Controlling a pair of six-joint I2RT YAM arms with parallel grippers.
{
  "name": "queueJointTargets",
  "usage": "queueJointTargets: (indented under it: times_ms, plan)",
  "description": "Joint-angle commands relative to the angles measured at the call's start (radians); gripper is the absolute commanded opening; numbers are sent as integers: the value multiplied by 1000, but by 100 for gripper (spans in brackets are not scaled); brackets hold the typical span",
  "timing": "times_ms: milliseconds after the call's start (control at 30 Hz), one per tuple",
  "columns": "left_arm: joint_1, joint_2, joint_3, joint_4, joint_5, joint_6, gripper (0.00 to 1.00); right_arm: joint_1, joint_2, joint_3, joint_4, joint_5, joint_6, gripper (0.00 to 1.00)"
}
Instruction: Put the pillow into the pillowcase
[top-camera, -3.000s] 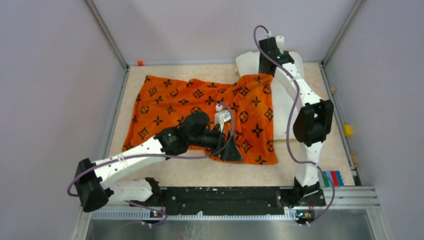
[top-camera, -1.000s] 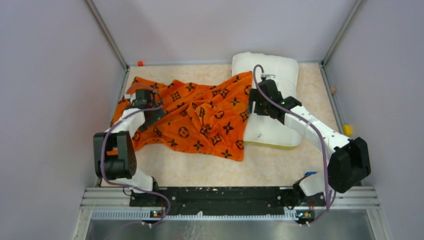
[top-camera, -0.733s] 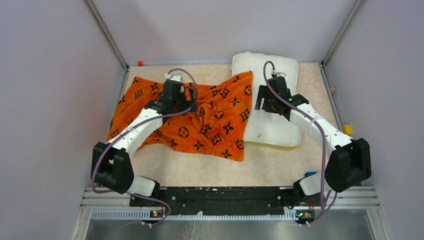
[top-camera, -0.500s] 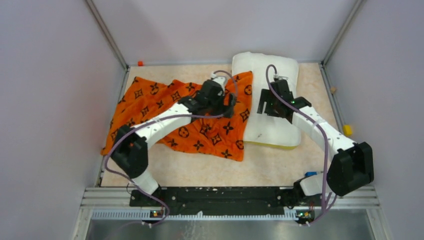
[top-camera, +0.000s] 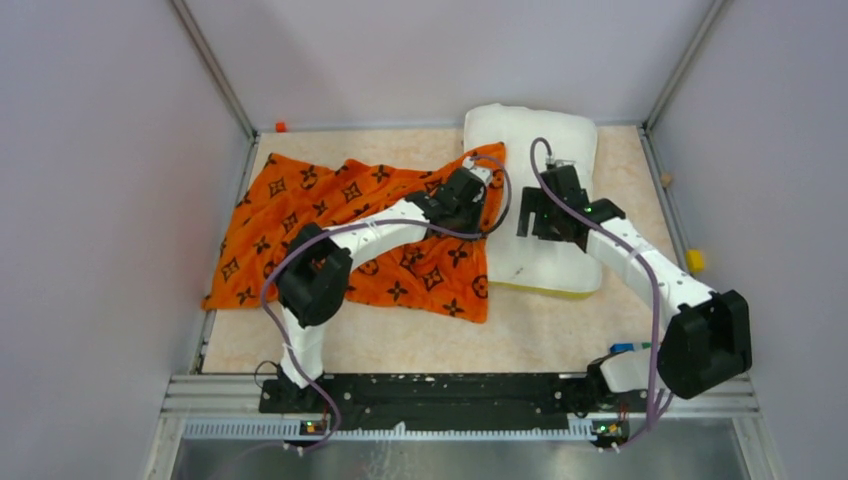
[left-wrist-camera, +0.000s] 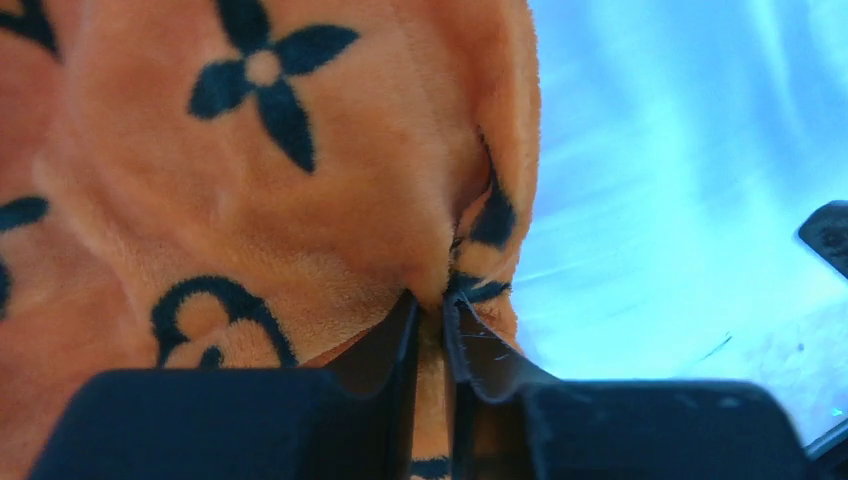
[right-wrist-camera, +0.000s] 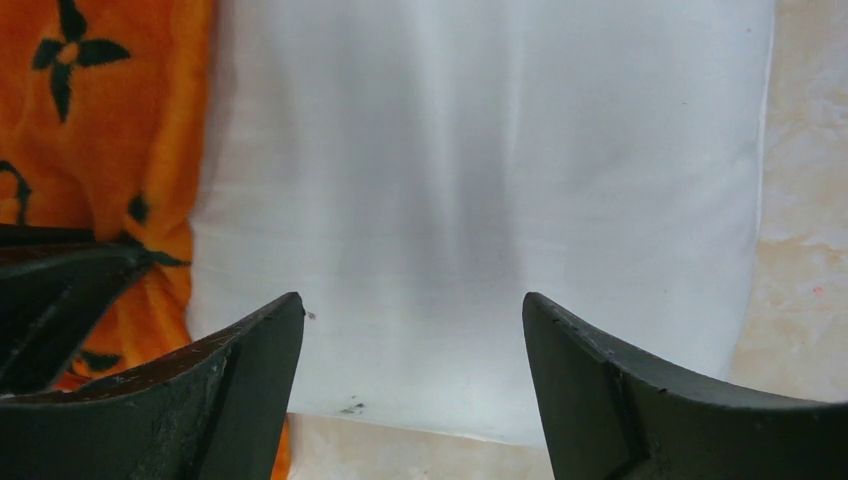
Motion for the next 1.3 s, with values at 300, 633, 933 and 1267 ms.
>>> queueJointTargets:
  times_ms: [300,633,933,1267]
  plan:
    - [273,-203,-201,44,147,-29,0,170,369,41,123,-49,-109,83]
    - [339,-230,-275,71,229,-5,0,-104,176,64,93,-225,27,0]
    - [301,-120,-250,122,360,-33,0,-159,-20,370,-50,-337,81,0]
    - [75,4,-180,286,498,-170,16,-152,-78,545,34,-411,241,0]
